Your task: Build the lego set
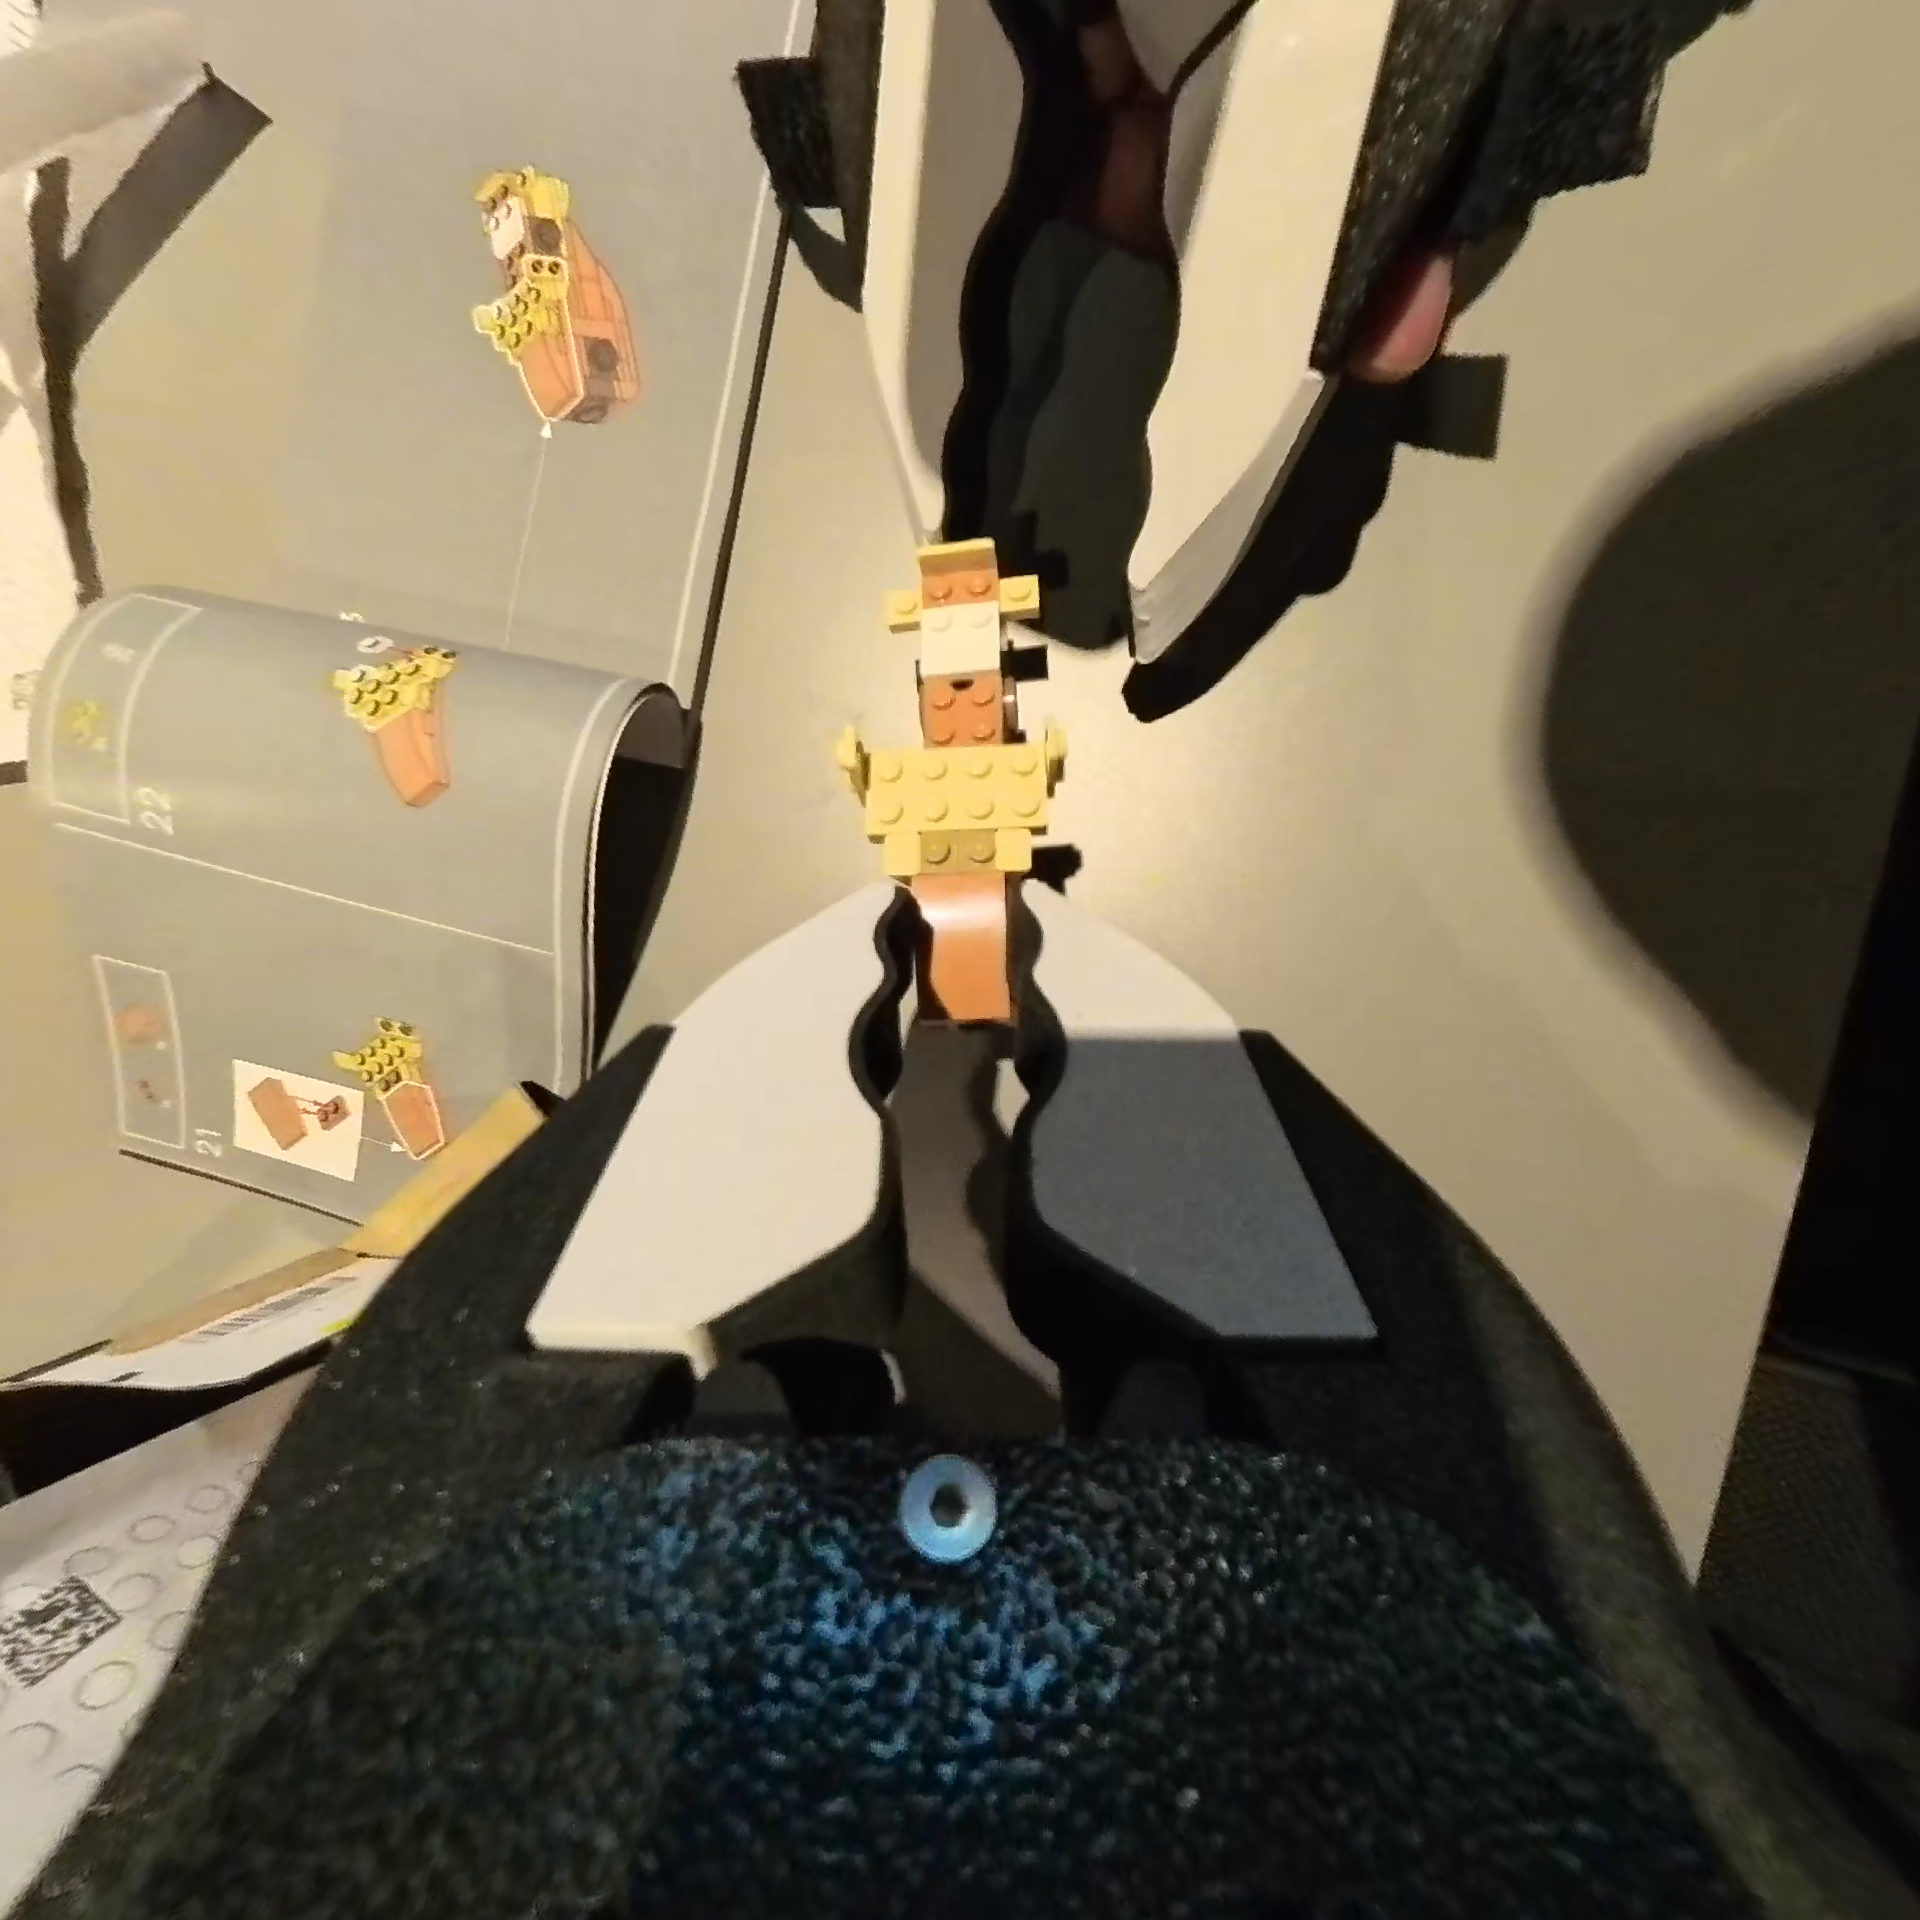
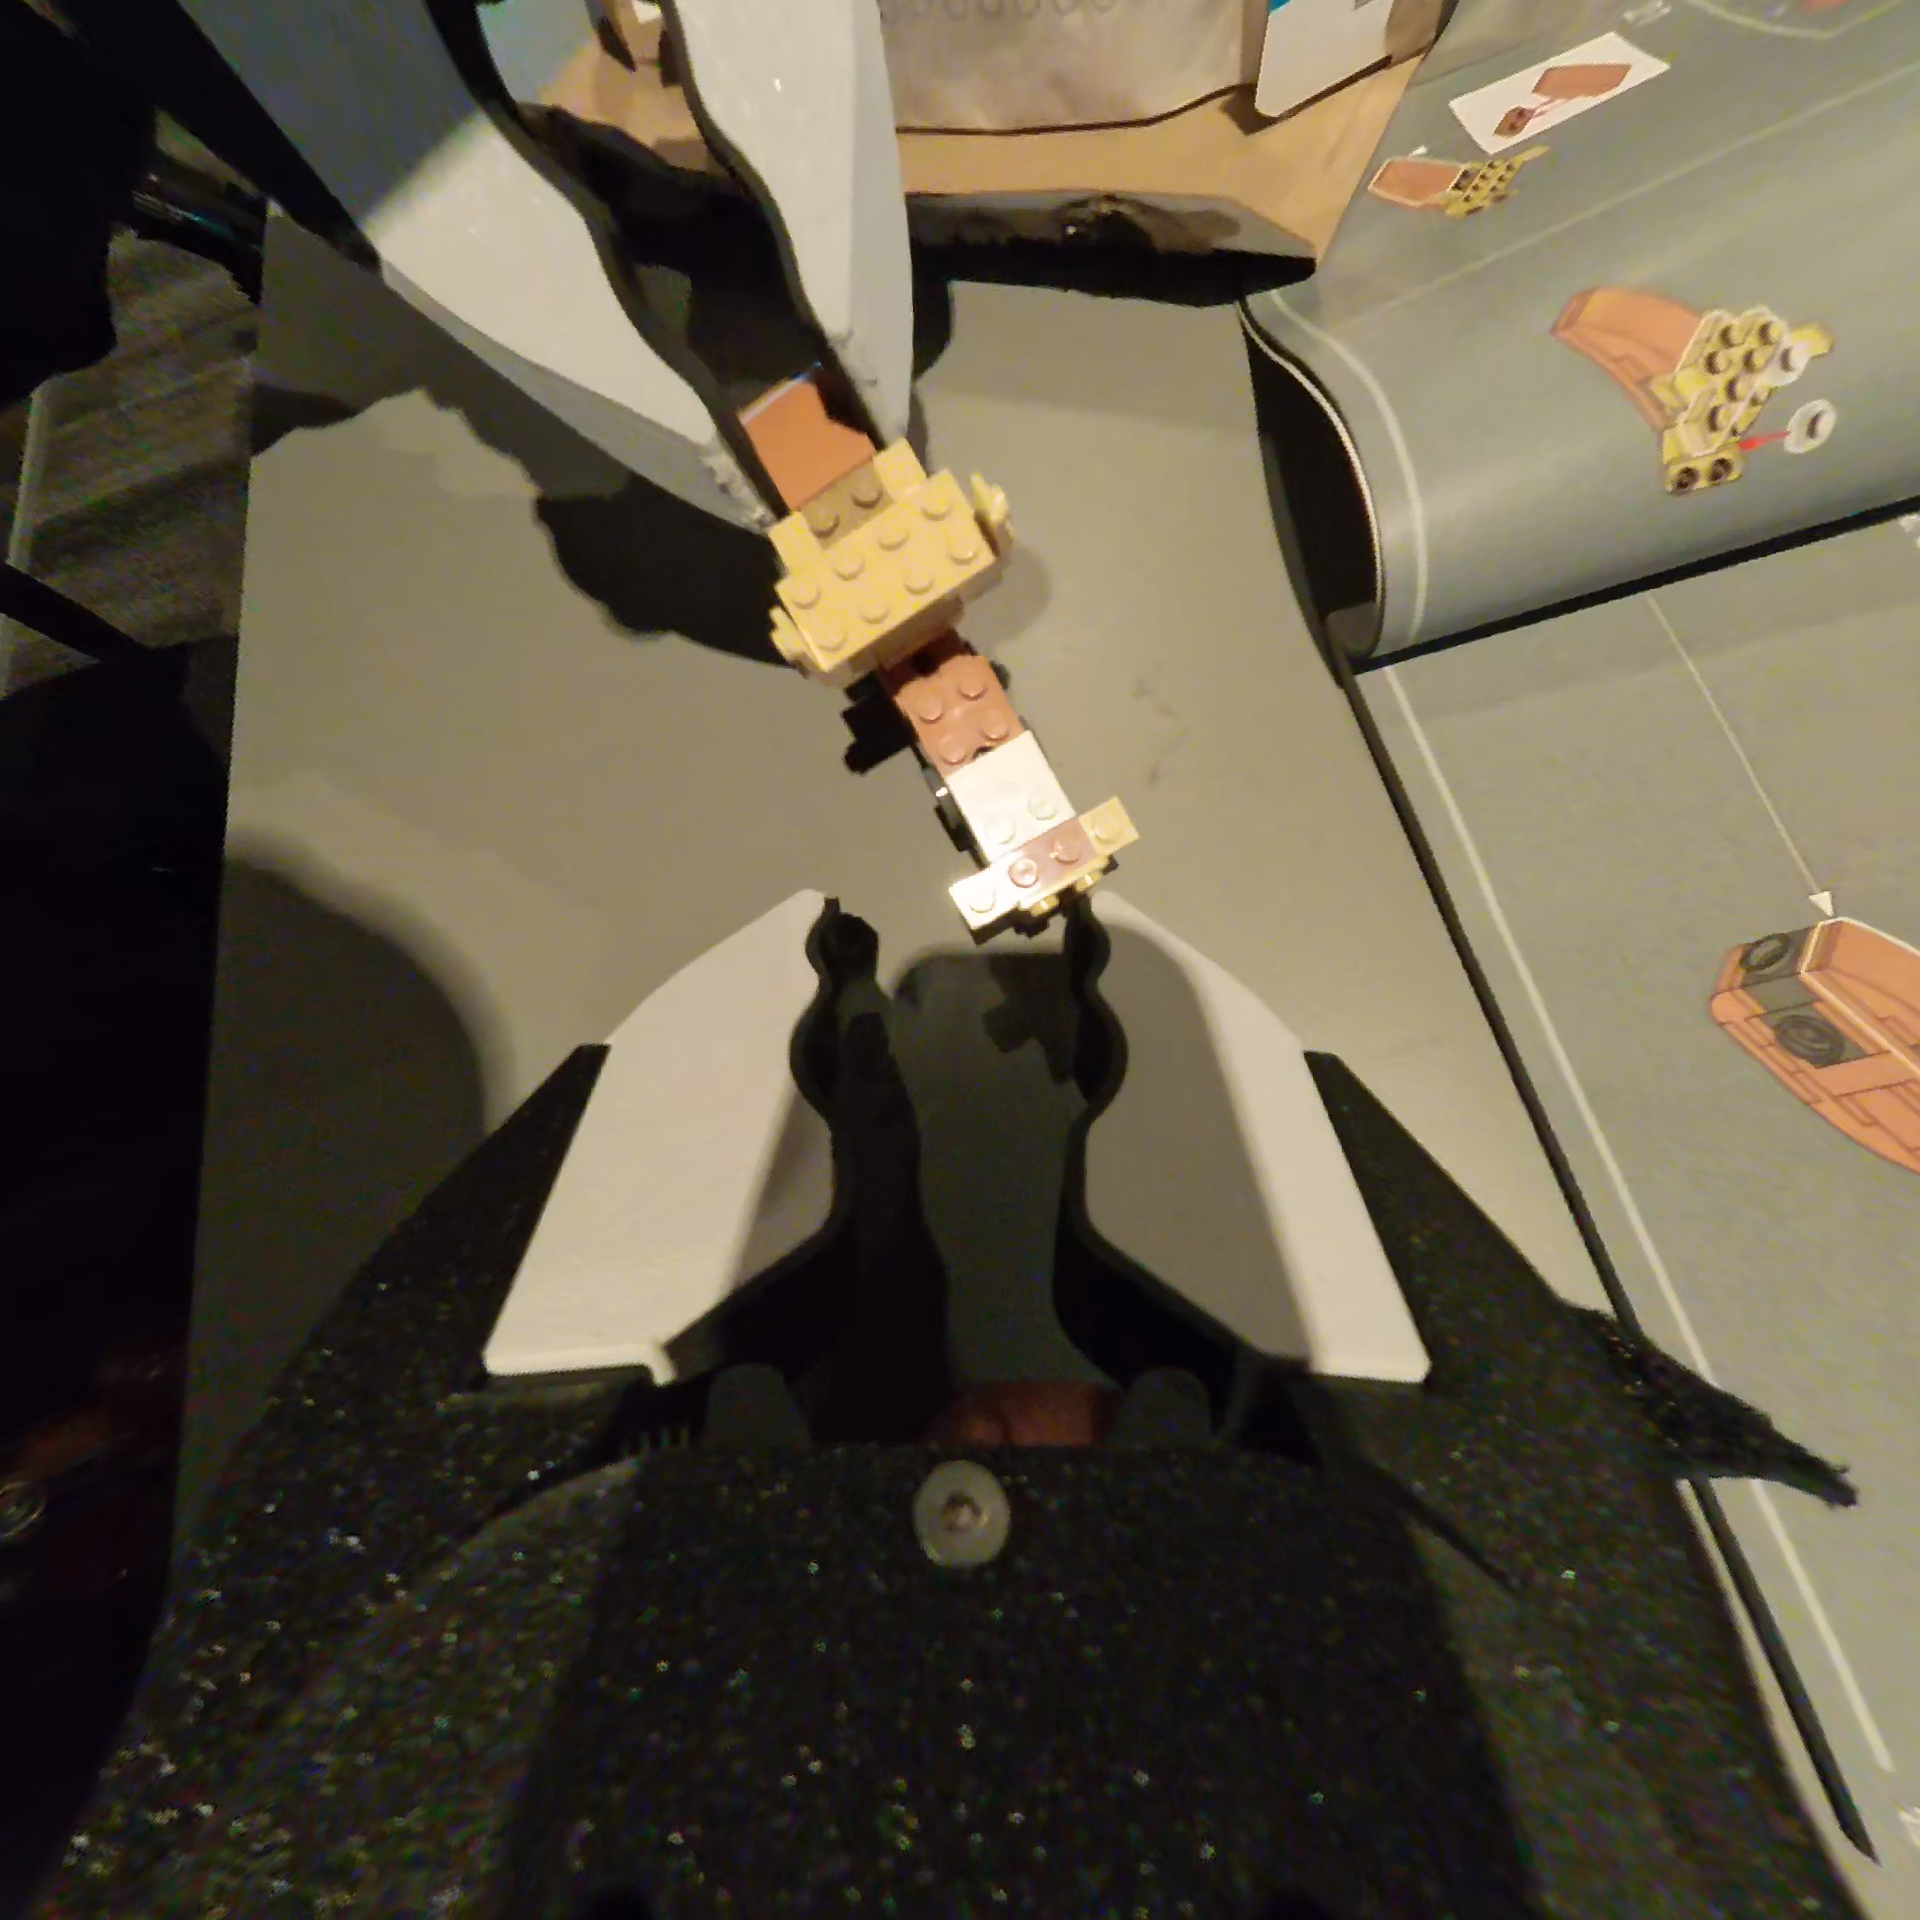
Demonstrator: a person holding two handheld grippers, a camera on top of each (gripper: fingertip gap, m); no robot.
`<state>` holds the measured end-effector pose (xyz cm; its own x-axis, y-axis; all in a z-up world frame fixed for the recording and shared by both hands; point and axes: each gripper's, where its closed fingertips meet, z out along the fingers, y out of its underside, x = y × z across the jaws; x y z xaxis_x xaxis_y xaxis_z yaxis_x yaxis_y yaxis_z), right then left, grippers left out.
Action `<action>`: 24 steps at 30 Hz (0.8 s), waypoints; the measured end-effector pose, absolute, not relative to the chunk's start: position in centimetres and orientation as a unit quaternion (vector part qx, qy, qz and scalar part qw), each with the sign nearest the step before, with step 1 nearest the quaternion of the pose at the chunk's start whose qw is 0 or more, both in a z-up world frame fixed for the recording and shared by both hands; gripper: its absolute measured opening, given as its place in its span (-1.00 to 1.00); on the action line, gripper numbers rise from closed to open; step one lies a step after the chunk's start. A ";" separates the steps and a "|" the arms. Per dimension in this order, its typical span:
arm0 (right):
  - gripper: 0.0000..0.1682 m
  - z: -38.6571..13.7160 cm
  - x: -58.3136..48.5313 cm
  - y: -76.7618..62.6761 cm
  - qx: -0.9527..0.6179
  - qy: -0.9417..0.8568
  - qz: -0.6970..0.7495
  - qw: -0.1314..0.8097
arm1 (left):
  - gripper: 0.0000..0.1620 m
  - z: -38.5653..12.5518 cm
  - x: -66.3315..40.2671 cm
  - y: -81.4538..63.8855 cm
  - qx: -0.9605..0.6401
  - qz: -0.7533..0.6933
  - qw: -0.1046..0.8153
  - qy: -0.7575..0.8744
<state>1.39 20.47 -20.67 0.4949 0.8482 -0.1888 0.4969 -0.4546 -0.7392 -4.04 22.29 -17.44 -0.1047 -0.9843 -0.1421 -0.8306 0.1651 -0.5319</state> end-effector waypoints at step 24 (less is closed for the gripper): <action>-0.48 -20.5 1.4 21.3 -0.791 -0.440 0.248 0.345 | -0.80 -18.9 -4.3 22.9 -0.650 -0.189 0.206 0.707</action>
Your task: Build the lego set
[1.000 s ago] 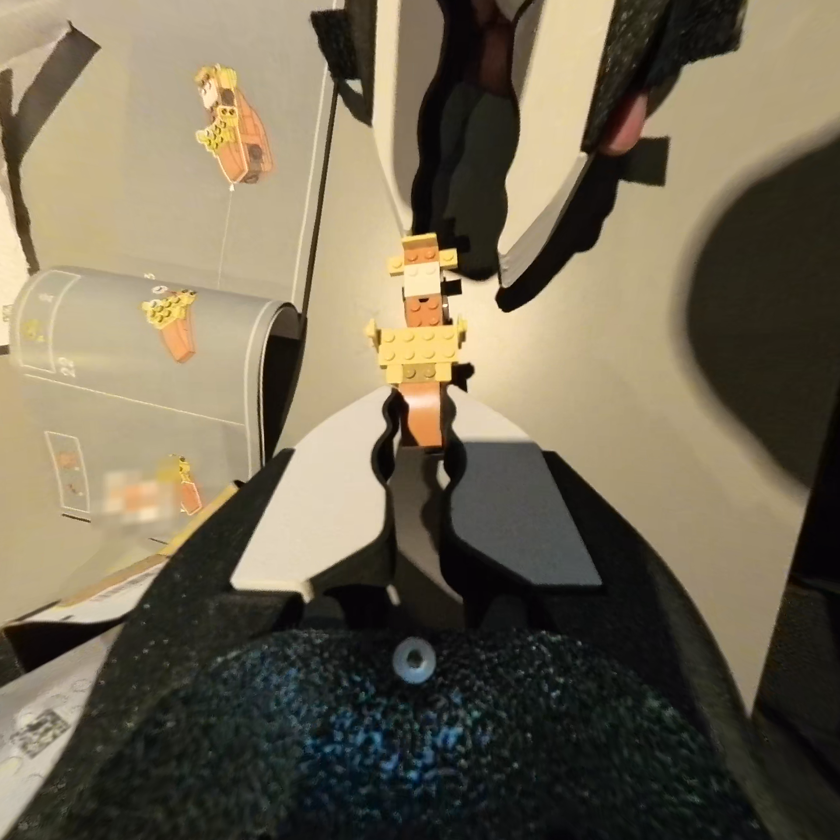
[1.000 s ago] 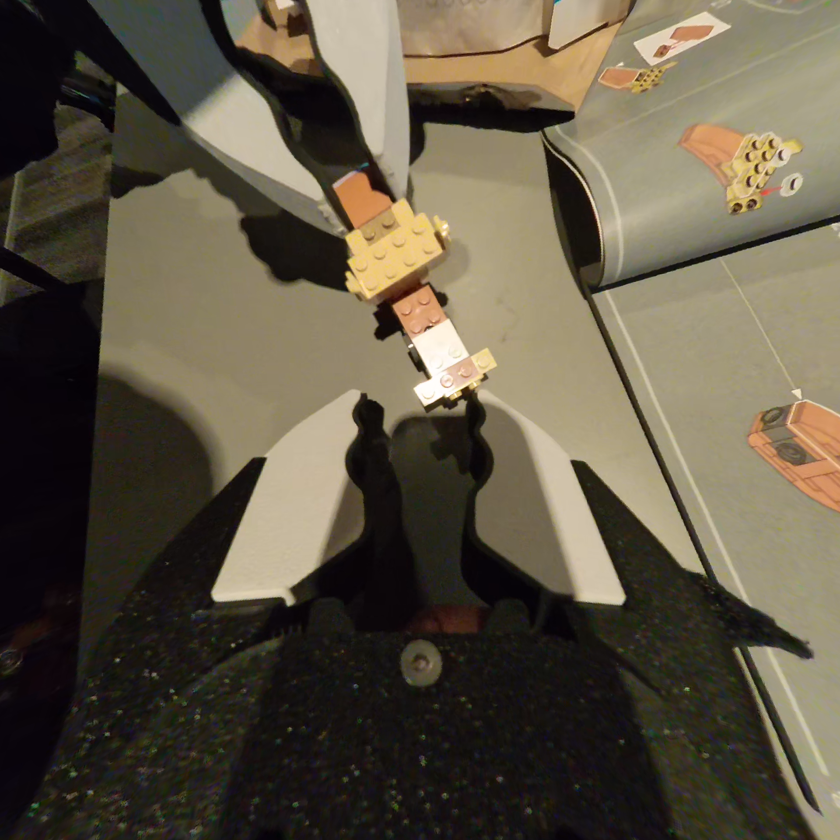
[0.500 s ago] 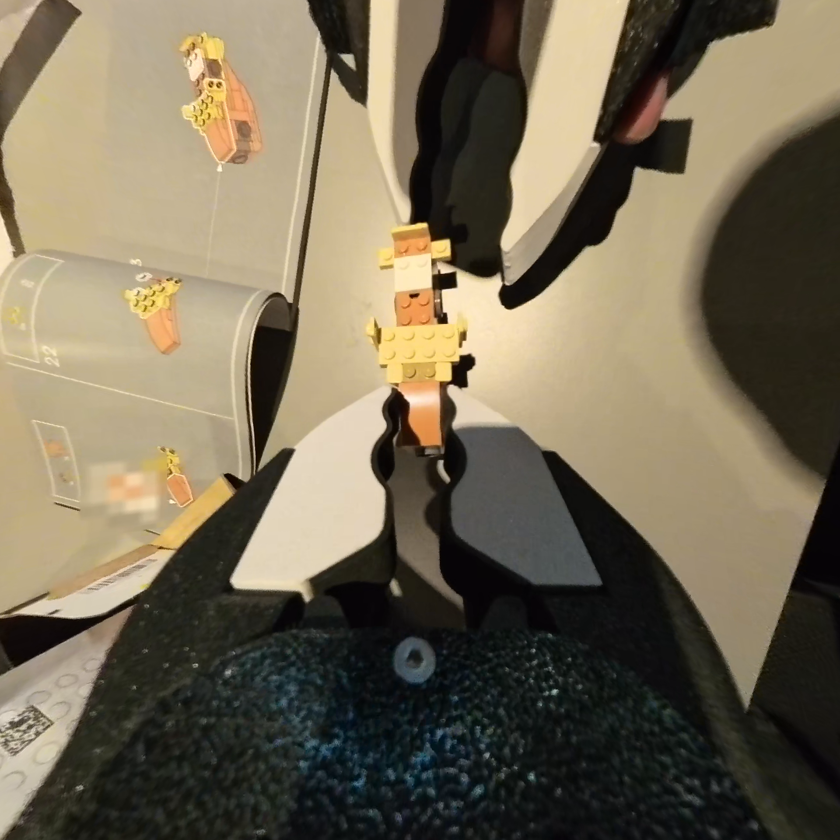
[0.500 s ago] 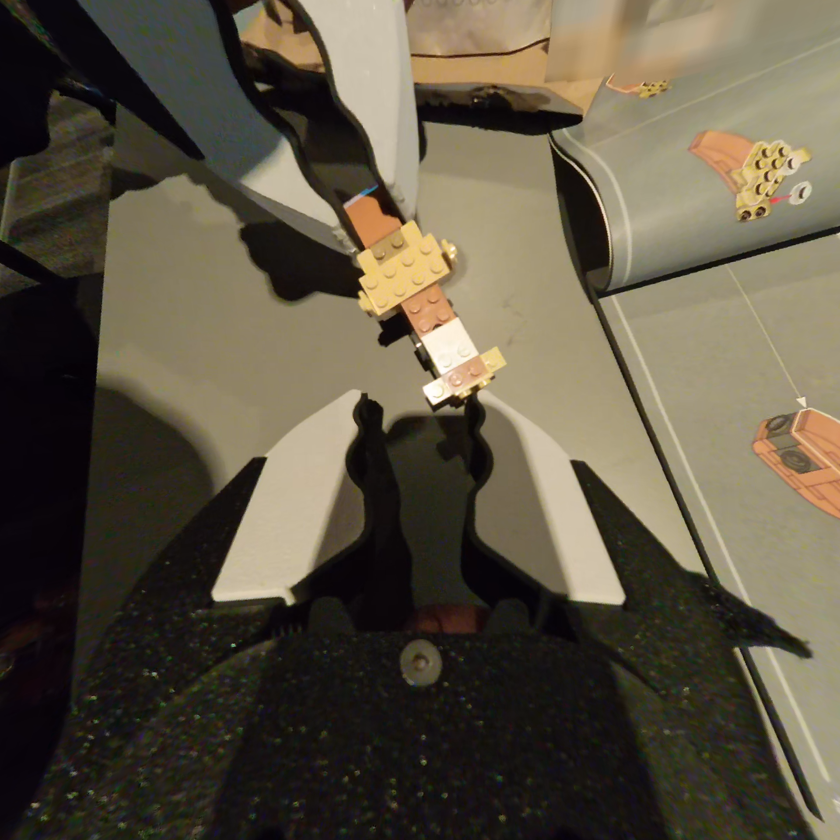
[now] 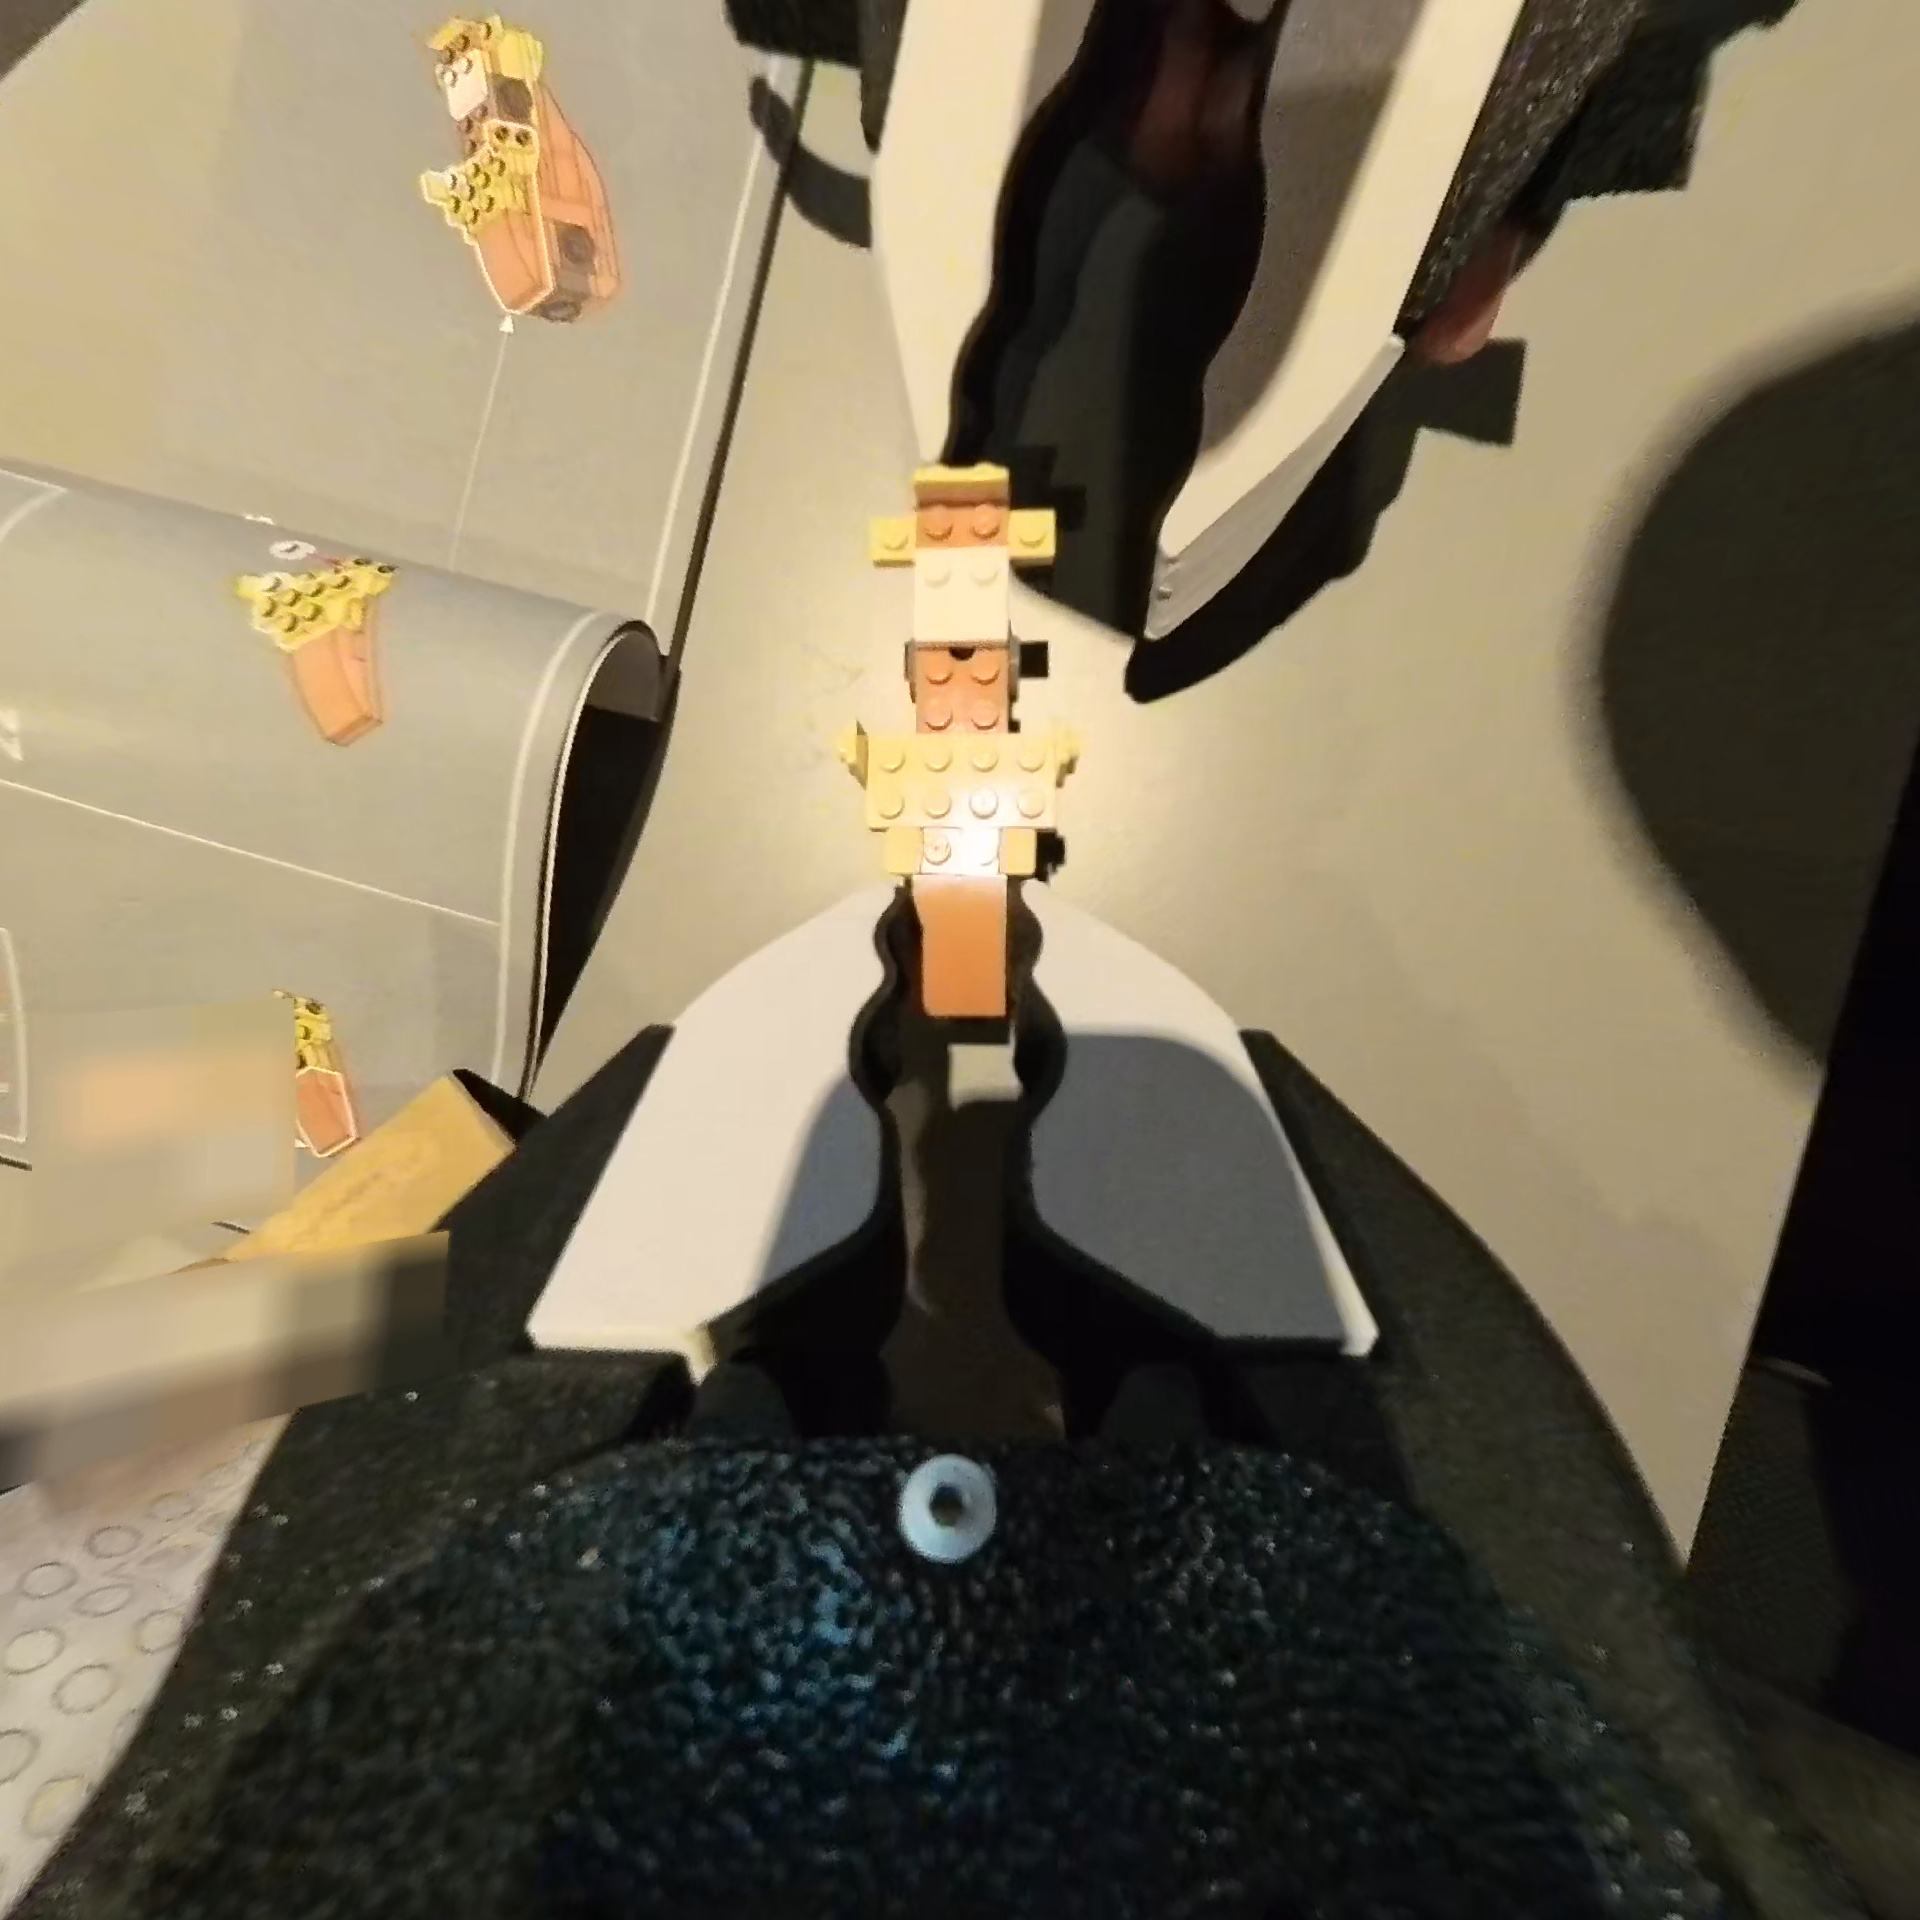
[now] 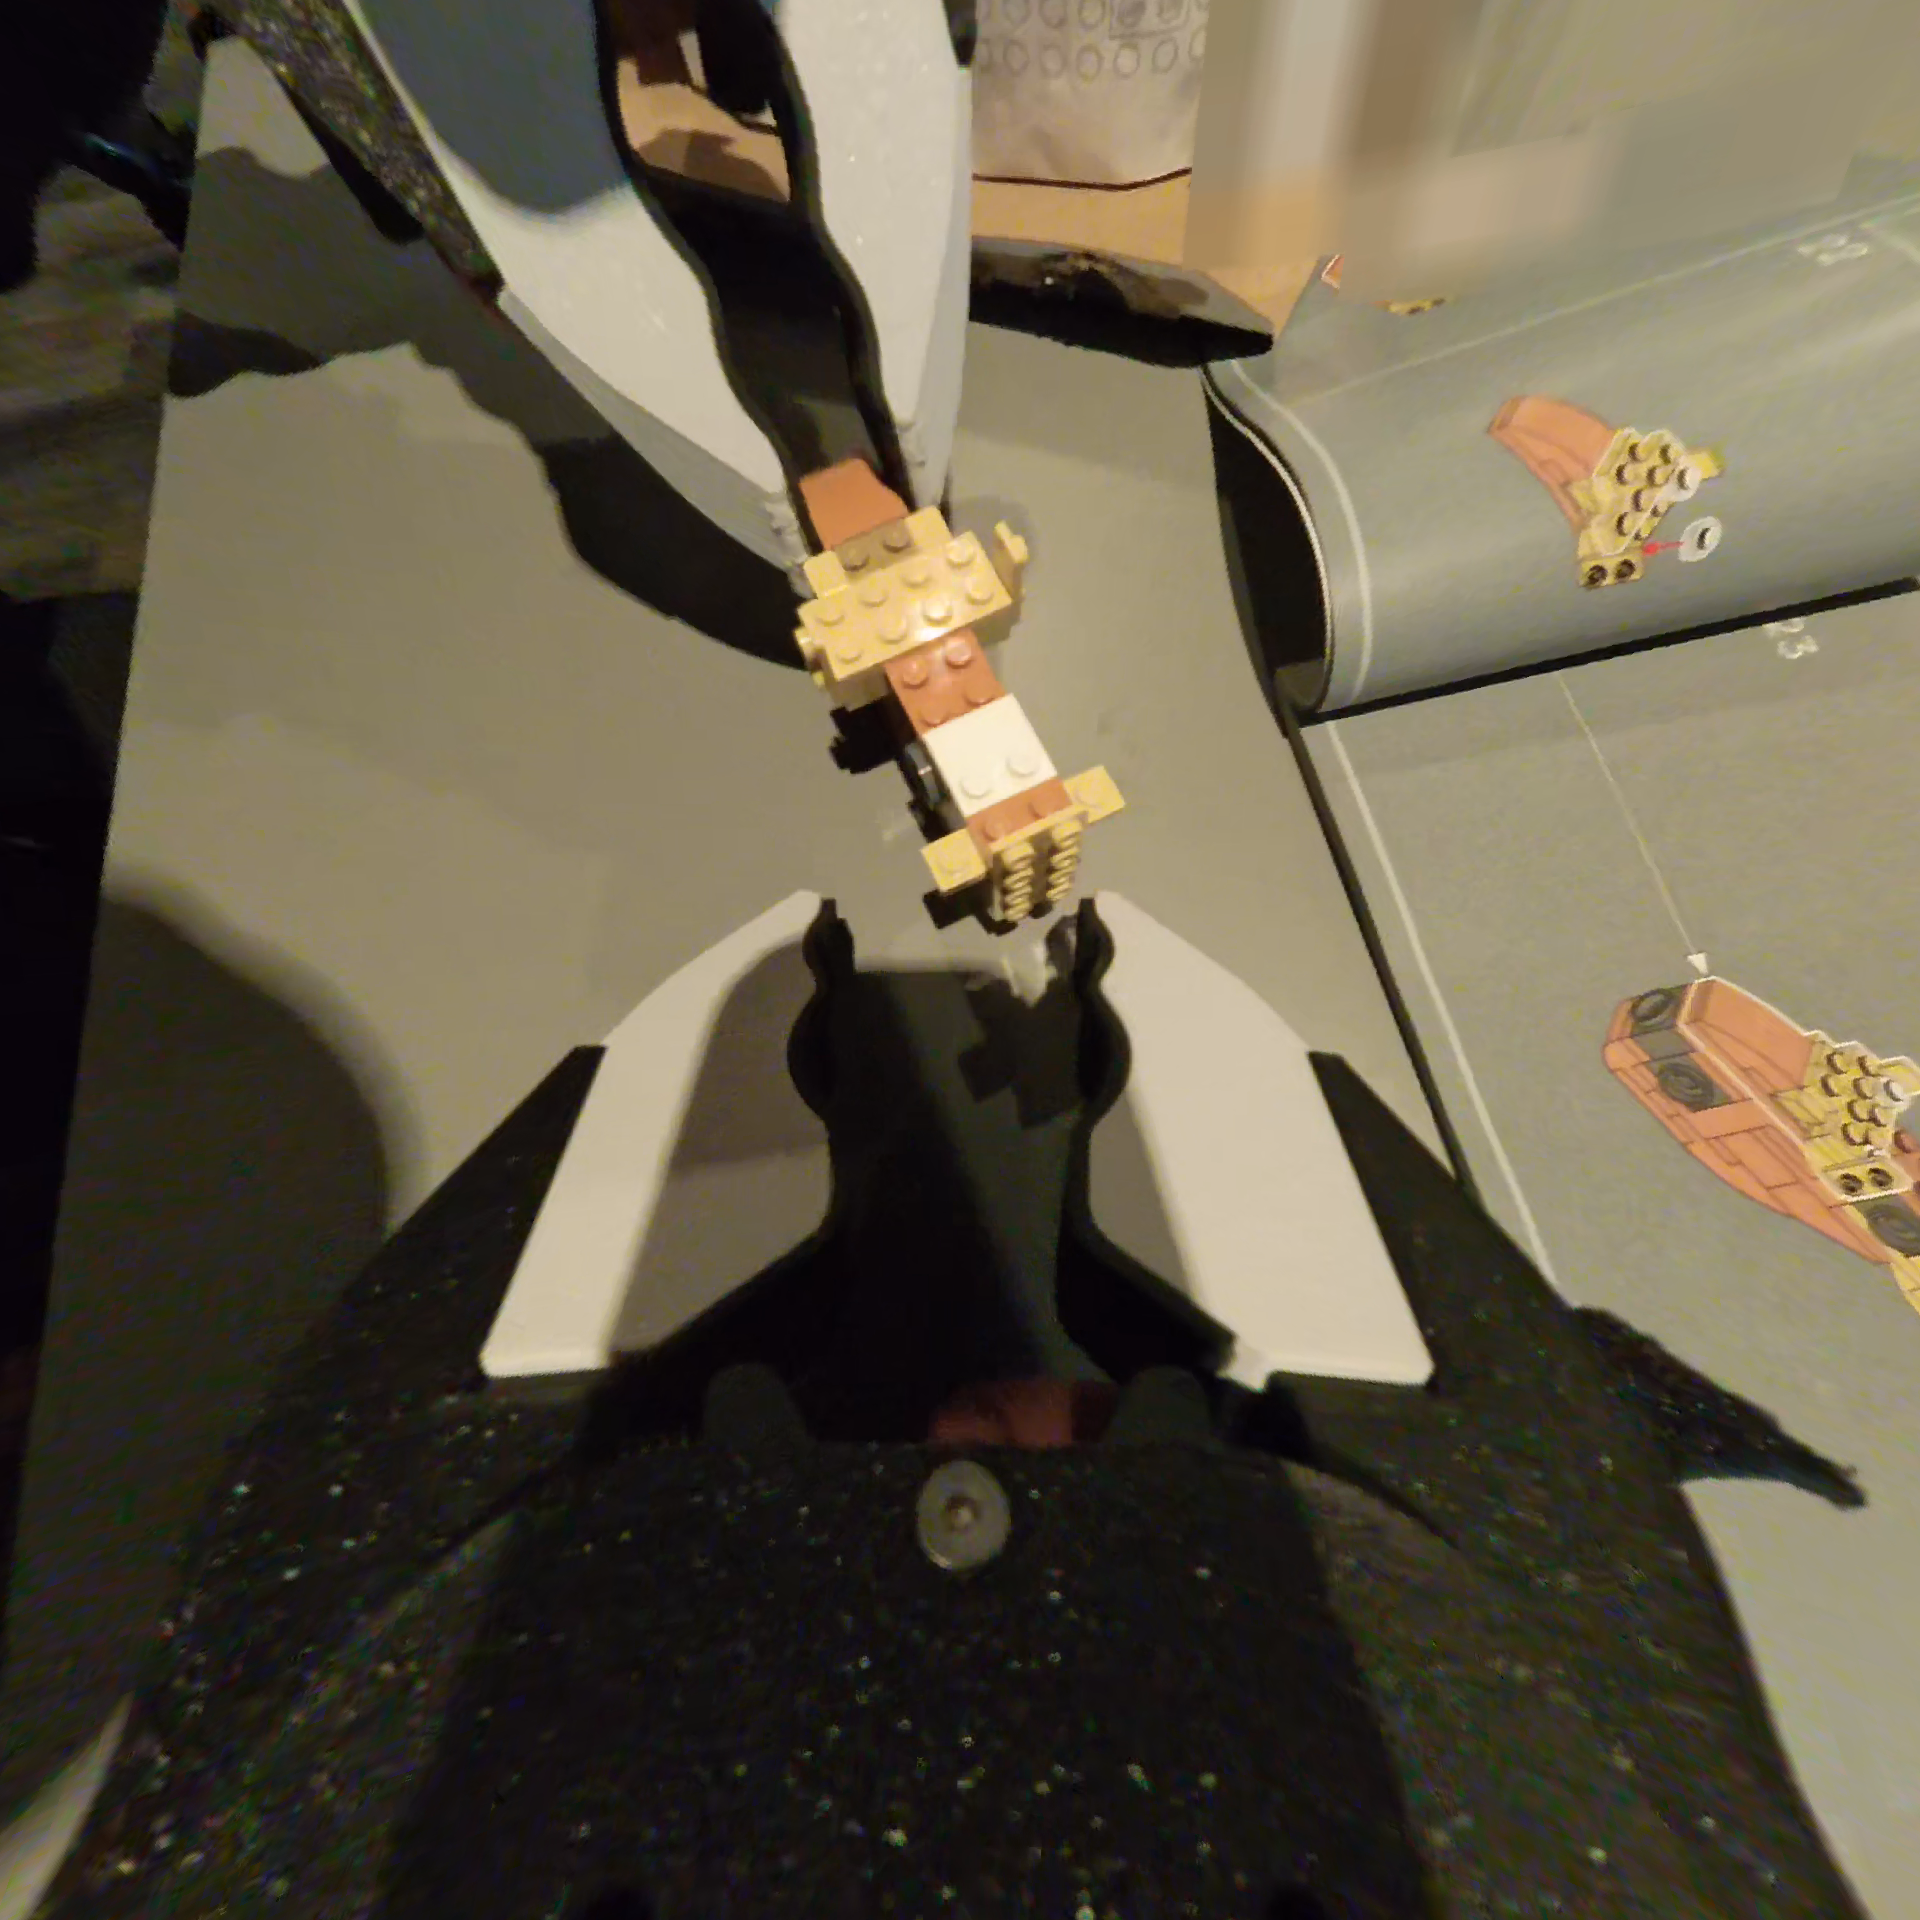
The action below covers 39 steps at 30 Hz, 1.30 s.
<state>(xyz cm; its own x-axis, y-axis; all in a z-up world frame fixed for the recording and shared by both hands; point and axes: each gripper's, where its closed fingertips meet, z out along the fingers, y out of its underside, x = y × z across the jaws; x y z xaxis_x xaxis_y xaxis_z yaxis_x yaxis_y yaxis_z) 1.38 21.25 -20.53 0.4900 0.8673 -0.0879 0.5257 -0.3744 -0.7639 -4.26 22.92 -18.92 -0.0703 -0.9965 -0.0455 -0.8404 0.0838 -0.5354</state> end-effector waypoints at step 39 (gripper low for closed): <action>-0.61 -19.7 -1.4 23.0 -0.691 -0.556 0.289 0.360 | -0.80 -19.0 -4.4 23.1 -0.653 -0.207 0.197 0.702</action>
<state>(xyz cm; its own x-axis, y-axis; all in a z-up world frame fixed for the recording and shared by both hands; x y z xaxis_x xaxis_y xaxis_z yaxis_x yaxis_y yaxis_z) -1.44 23.01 -19.67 0.2154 0.9765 0.0005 0.5602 -0.1232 -0.8191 -4.42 23.12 -19.04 -0.0703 -0.9975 -0.0068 -0.8343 0.0625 -0.5478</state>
